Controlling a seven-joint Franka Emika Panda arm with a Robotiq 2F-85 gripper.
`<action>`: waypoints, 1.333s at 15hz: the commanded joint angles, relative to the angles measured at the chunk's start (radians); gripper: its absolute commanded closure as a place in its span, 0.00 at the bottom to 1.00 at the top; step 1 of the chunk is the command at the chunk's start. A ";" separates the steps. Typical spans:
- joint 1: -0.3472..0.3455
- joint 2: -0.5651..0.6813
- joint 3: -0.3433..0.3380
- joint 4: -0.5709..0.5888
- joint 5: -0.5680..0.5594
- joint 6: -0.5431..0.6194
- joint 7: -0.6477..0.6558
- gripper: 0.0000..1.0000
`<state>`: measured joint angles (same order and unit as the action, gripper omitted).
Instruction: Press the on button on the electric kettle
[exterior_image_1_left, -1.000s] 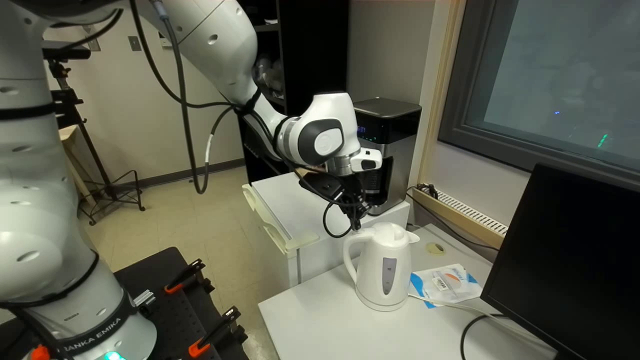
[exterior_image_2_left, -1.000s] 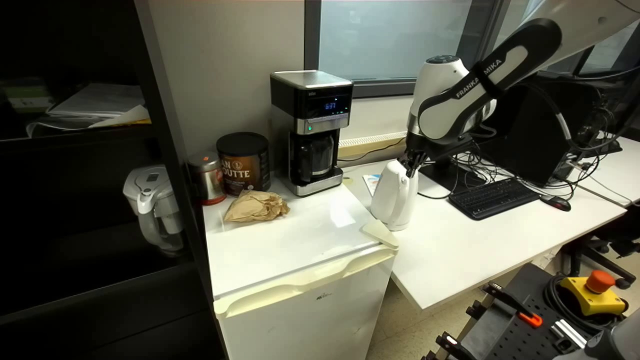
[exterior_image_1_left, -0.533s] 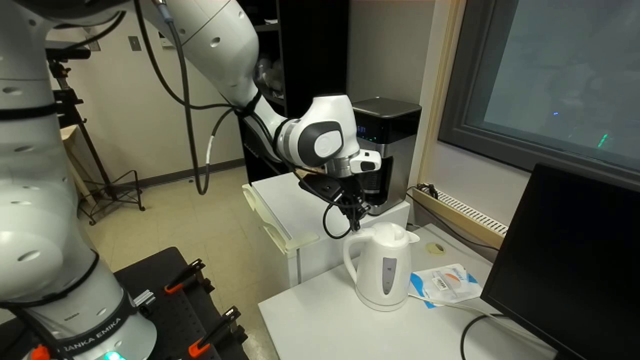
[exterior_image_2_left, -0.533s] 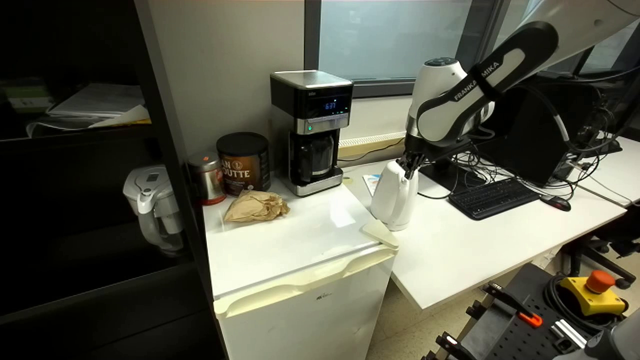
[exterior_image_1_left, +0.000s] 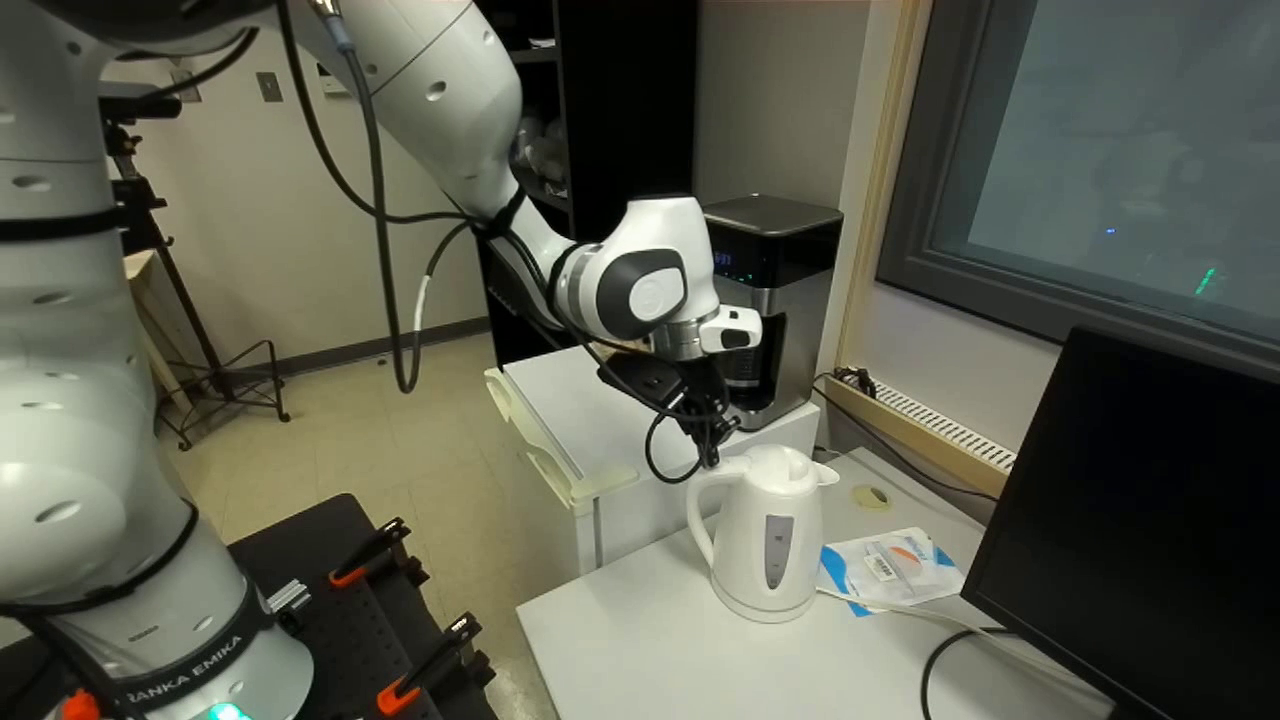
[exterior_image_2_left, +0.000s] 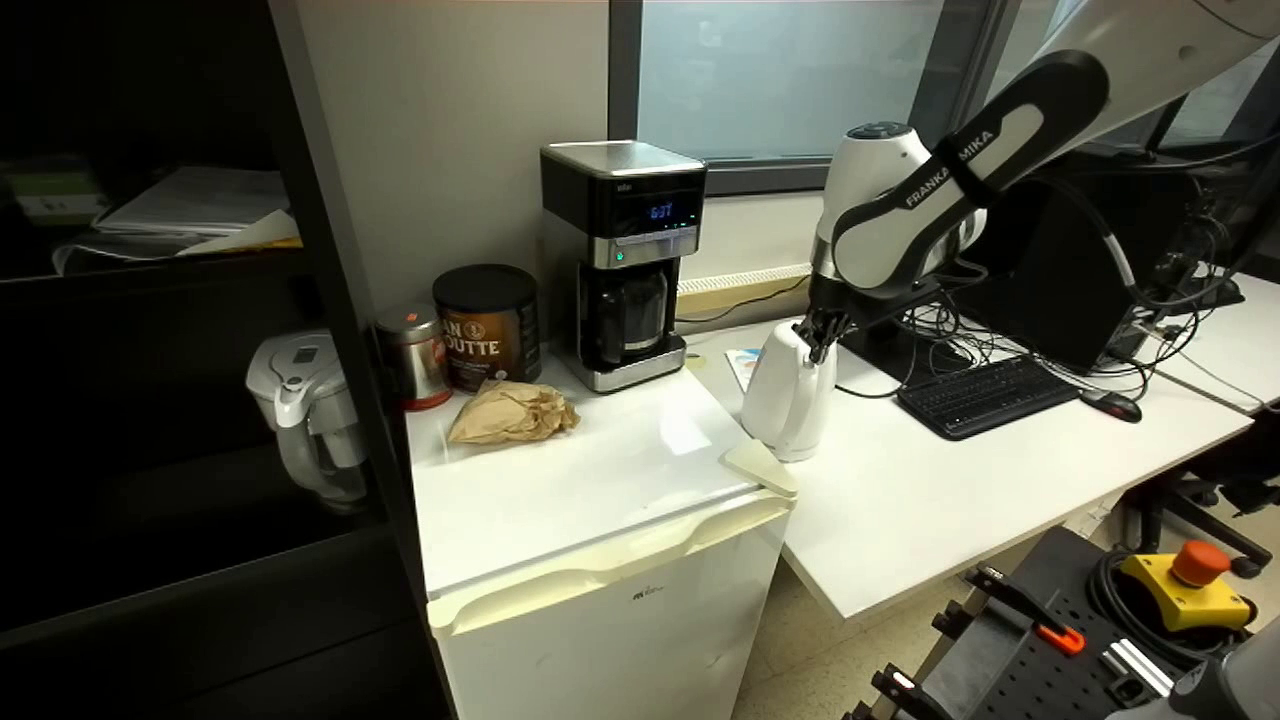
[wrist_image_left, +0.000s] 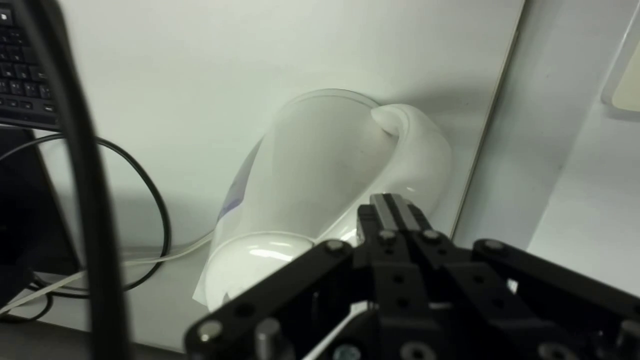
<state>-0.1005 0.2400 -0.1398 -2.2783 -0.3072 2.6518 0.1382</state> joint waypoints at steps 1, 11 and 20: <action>0.016 0.019 -0.012 0.001 0.011 0.038 0.002 1.00; 0.014 0.015 -0.005 -0.015 0.033 0.064 -0.017 1.00; 0.009 -0.169 0.017 -0.093 0.103 -0.011 -0.065 1.00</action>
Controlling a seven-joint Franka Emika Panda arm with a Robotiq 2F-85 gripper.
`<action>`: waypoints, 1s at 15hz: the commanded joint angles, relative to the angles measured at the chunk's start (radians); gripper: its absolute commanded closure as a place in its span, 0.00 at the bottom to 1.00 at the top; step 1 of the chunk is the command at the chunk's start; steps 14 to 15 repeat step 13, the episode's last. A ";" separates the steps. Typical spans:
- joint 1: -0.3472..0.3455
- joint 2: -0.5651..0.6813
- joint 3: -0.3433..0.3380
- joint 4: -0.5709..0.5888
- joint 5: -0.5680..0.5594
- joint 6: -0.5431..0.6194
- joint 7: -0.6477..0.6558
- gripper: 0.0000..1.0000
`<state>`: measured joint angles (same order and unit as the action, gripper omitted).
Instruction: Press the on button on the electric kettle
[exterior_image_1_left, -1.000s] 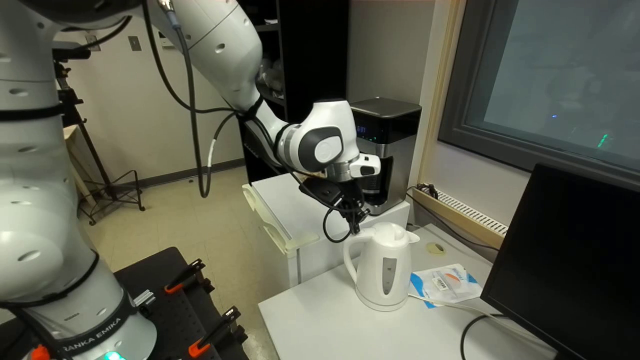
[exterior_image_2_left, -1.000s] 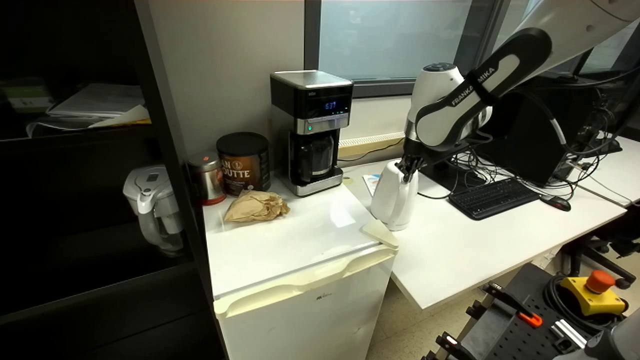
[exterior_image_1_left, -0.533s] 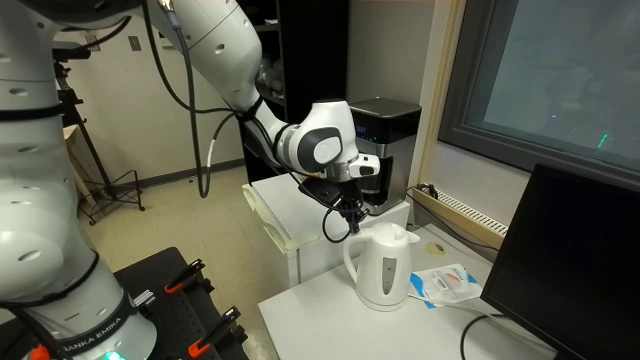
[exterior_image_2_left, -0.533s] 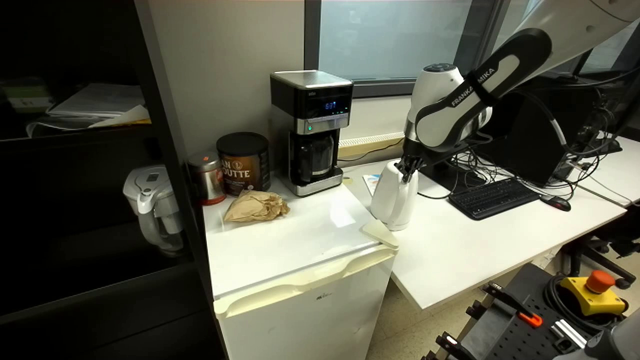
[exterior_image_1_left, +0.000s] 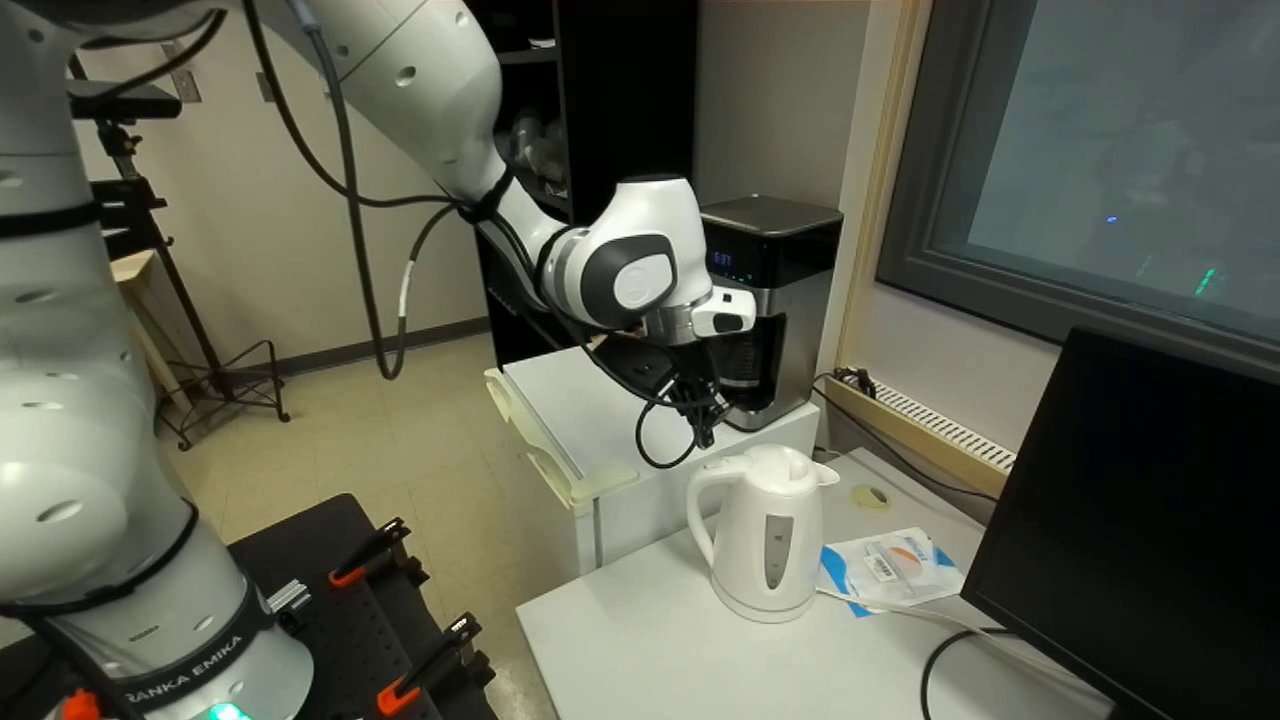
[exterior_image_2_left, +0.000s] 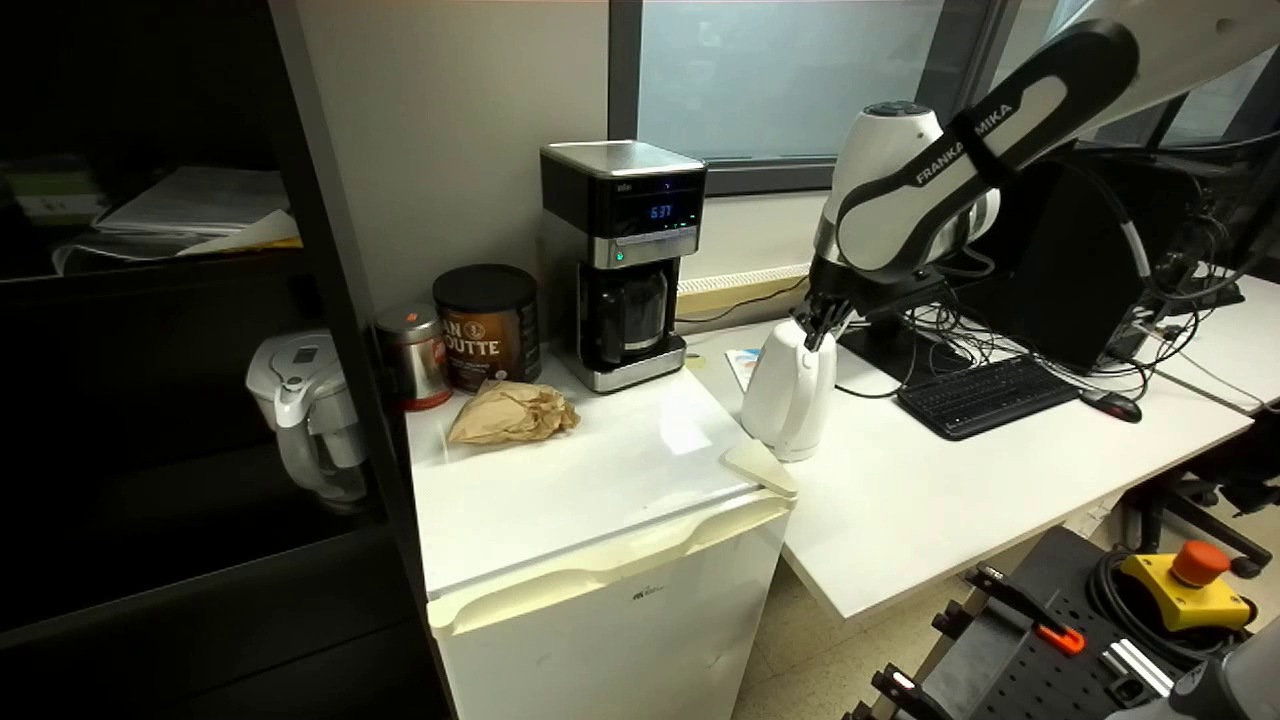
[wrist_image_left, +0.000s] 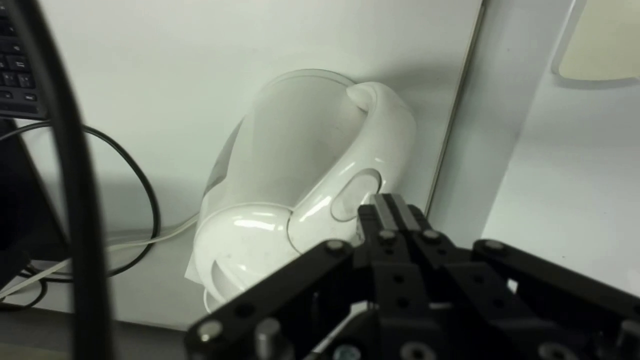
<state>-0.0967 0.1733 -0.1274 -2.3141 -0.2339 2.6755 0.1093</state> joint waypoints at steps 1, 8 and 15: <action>0.005 -0.138 0.005 -0.074 0.028 -0.043 -0.040 1.00; -0.002 -0.351 0.020 -0.191 0.034 -0.104 -0.065 1.00; -0.003 -0.447 0.030 -0.256 0.043 -0.125 -0.068 1.00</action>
